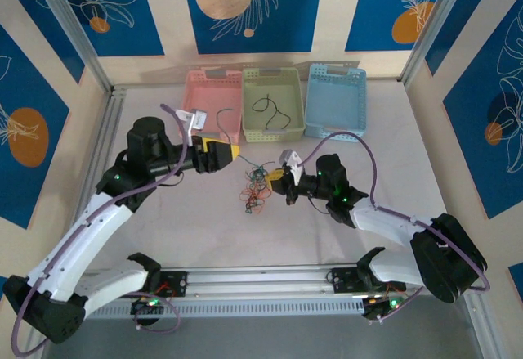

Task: Untangle the cables

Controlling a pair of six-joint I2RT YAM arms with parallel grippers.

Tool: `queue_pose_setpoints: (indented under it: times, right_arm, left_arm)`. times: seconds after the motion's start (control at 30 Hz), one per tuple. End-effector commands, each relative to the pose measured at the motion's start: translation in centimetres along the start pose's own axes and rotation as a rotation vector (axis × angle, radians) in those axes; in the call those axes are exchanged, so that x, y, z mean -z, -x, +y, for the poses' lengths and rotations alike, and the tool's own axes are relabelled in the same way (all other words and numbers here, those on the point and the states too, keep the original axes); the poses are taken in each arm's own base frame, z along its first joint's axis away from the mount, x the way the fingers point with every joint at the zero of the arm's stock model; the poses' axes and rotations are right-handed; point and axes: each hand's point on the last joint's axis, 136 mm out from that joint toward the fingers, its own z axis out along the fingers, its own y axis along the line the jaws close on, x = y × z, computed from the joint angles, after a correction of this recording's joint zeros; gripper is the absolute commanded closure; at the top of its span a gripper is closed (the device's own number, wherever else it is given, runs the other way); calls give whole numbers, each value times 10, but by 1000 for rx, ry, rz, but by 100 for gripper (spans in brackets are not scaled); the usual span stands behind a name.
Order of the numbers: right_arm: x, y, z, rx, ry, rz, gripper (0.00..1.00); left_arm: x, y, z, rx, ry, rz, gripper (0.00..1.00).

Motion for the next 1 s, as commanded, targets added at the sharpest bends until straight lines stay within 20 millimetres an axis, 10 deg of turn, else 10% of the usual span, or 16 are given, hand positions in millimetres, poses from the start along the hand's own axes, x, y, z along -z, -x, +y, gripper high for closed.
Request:
queue_pose_setpoints:
  times: [0.0,0.53,0.77,0.97]
  right_arm:
    - [1,11,11,66,43,-25,100]
    - [0,9,15,77,62,-21,100]
    - [1,9,16,79,65,-22,100]
    - [1,10,15,79,63,-25,100]
  left_arm:
    - [-8,2,8,-47,29,-10,23]
    - [-24,6,45,-46,182,-4,24]
    - [-35,10,52,-42,188,-16,48]
    - [-34,16,50,-49,183,-50,100]
